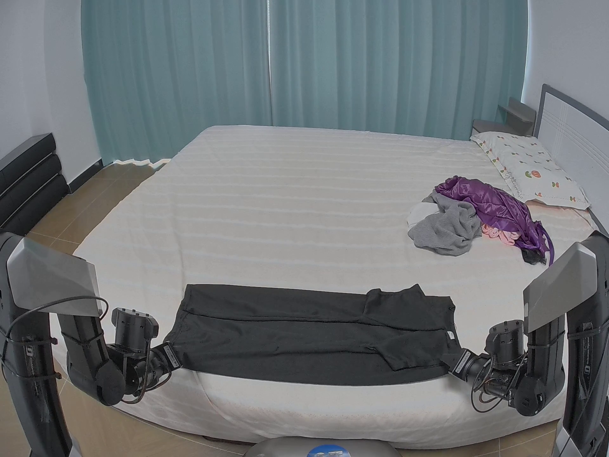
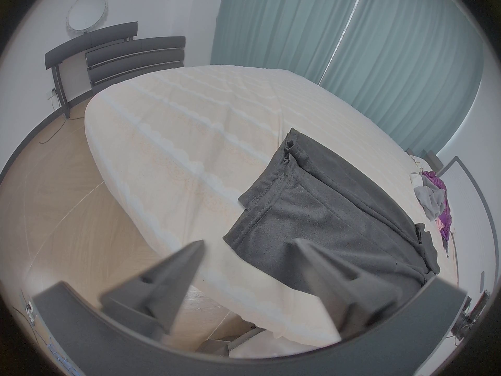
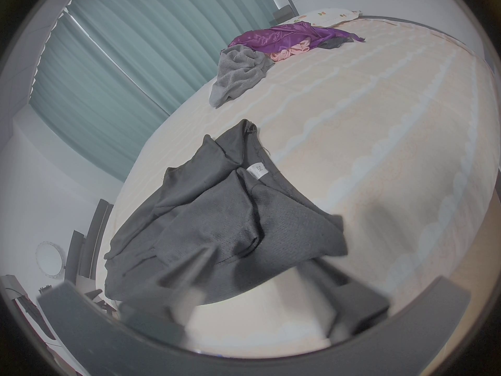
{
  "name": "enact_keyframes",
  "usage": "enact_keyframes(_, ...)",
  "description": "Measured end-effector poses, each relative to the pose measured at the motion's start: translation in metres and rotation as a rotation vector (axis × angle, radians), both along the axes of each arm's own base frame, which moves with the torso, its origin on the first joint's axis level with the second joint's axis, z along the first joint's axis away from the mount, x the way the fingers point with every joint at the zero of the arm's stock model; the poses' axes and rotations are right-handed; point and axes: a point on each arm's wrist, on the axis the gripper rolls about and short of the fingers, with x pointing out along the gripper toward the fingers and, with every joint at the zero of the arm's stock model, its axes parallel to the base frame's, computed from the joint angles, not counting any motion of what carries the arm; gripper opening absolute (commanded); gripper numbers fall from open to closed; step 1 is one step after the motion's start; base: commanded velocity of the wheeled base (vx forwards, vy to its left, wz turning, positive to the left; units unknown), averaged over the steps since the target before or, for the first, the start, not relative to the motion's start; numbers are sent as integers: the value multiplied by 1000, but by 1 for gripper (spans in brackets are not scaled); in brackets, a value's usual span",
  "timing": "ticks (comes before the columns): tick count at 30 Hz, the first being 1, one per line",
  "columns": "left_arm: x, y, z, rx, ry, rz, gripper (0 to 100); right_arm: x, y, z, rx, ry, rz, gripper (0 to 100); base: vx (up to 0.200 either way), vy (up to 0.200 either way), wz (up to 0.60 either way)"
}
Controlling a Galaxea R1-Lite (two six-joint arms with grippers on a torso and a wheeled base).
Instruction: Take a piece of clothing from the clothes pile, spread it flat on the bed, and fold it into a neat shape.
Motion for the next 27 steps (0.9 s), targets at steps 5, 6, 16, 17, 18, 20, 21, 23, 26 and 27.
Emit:
enact_keyframes(5, 1, -1, 2, -5, -11, -1, 100, -1, -2, 6, 3, -17, -3, 100, 0, 0, 0)
enact_keyframes(6, 2, 0, 3, -8, -16, 1, 100, -1, -3, 10, 4, -28, -7, 100, 0, 0, 0)
enact_keyframes(16, 10, 9, 33, -139, -137, 16, 100, 7, -28, 47, 53, -173, -69, 100, 0, 0, 0)
enact_keyframes(17, 11, 10, 36, -149, -150, 22, 100, 8, -30, 48, 61, -180, -68, 100, 0, 0, 0)
enact_keyframes(18, 13, 12, 39, -157, -165, 29, 100, 8, -31, 50, 72, -185, -64, 100, 0, 0, 0)
enact_keyframes(20, 15, 14, 43, -175, -186, 47, 100, 9, -33, 50, 90, -183, -59, 100, 0, 0, 0)
enact_keyframes(21, 17, 15, 44, -187, -197, 59, 100, 10, -34, 49, 98, -181, -60, 100, 0, 0, 0)
enact_keyframes(23, 20, 16, 47, -207, -214, 74, 100, 11, -35, 47, 112, -175, -67, 100, 200, 0, 0)
enact_keyframes(26, 22, 17, 49, -232, -221, 64, 100, 13, -36, 44, 123, -165, -74, 100, 200, 0, 0)
enact_keyframes(27, 22, 17, 49, -242, -222, 56, 100, 14, -36, 42, 128, -162, -72, 100, 200, 0, 0)
